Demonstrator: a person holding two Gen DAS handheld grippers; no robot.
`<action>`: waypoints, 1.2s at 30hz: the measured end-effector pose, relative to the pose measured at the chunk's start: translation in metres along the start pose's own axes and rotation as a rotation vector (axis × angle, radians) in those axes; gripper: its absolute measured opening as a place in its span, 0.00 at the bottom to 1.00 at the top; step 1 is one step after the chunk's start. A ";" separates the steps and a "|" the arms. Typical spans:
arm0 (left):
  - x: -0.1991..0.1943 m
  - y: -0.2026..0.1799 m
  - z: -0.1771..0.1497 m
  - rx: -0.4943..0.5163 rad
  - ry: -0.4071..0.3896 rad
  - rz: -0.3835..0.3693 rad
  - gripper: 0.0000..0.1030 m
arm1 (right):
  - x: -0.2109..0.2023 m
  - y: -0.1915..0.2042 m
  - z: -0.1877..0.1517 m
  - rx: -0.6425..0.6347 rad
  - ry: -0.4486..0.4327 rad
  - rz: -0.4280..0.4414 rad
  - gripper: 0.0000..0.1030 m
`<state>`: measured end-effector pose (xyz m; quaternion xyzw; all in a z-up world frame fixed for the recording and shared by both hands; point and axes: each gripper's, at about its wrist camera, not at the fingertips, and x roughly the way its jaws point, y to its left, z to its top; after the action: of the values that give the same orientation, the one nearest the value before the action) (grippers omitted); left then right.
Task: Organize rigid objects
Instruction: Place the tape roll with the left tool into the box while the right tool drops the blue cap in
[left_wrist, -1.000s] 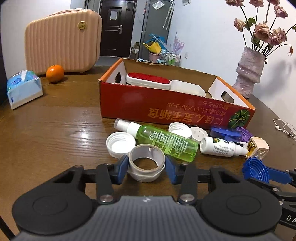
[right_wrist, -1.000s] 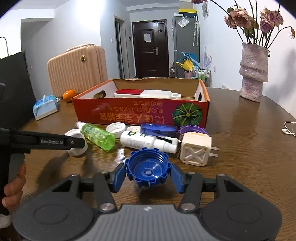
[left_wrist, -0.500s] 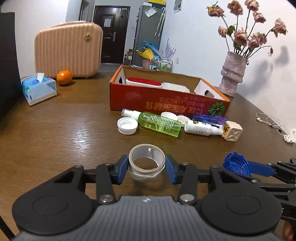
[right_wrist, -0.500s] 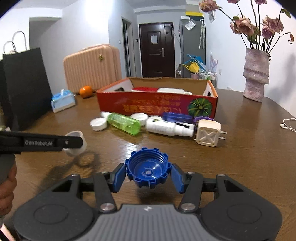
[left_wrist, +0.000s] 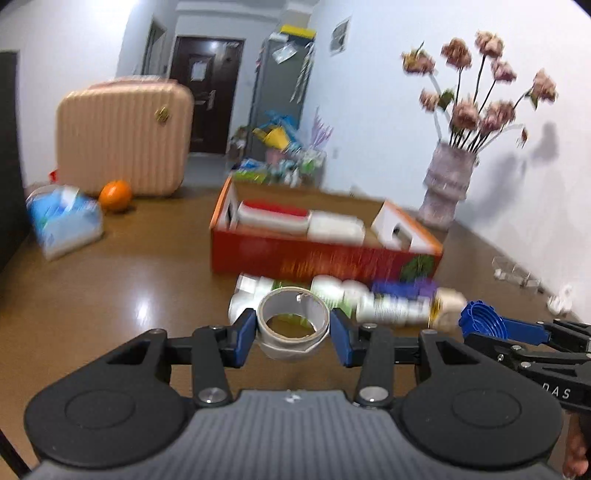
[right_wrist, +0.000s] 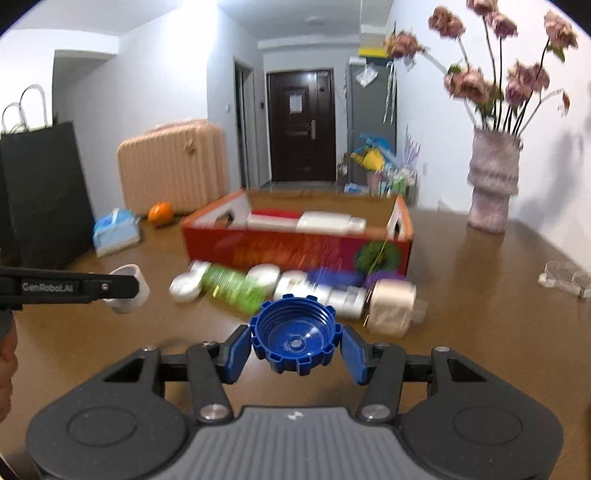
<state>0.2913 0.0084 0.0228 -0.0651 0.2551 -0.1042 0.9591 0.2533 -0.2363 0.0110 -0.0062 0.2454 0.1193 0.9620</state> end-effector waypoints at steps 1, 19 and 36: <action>0.009 0.003 0.015 0.000 -0.006 -0.006 0.43 | 0.004 -0.005 0.010 -0.002 -0.014 0.001 0.51; 0.271 0.028 0.145 0.139 0.234 0.018 0.46 | 0.299 -0.110 0.180 0.034 0.218 -0.196 0.51; 0.247 0.043 0.145 0.113 0.220 0.022 0.65 | 0.308 -0.103 0.184 -0.083 0.162 -0.169 0.73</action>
<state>0.5809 0.0029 0.0228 0.0036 0.3532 -0.1145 0.9285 0.6265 -0.2538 0.0220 -0.0765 0.3157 0.0471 0.9446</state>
